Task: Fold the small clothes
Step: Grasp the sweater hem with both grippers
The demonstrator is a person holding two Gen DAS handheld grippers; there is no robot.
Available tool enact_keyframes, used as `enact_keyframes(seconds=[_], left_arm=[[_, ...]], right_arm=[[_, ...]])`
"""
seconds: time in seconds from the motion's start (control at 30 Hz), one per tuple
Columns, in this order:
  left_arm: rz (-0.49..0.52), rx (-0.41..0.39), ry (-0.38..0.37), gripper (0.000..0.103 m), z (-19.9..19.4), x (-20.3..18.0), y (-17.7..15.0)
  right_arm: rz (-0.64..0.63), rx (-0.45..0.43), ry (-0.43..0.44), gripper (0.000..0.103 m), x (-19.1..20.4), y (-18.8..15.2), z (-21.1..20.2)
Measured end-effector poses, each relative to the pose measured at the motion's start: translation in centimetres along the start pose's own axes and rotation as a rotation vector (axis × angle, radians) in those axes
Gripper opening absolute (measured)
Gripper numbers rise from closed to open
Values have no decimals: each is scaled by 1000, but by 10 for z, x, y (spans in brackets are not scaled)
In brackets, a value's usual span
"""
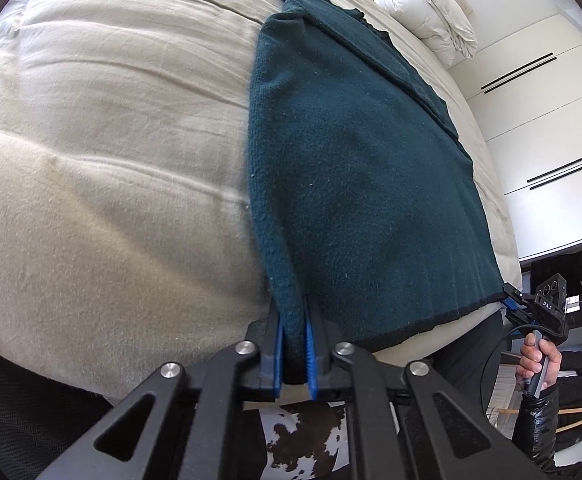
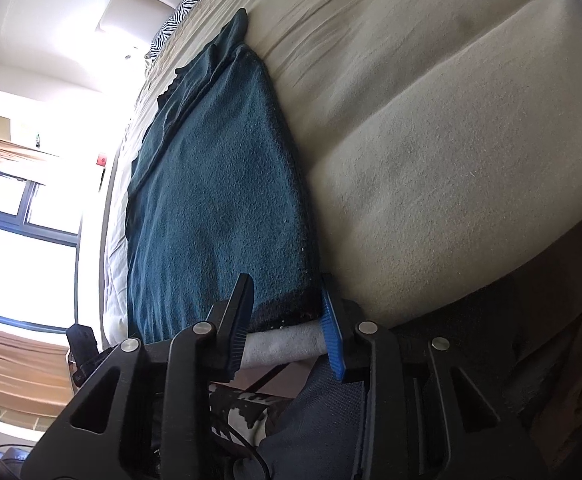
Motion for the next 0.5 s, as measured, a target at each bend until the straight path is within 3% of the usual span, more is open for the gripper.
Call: enact_keyframes(seconds=[0.33,0.4,0.5], left_arm=[[0,-10,-28,8,-7,3,0],[-2,-14,-37,8,-9,2,0],[-8,-21,-63,7,-16,1,0]], right_arm=[[45,-9,56,17,-12,5,1],[35,-10,38,7,-12,4,1],[-12,-12,4,6,-5,1,-1]])
Point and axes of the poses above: each gripper's, at about its wrist camera, not at the fingertips, and z roughly the way its jaws point, x to its left, y to its top, the point moved 6 cm from there along z, roughly the way its jaws point, and after that the axes turned 4 degrees about -z, right-handed, at the moved point
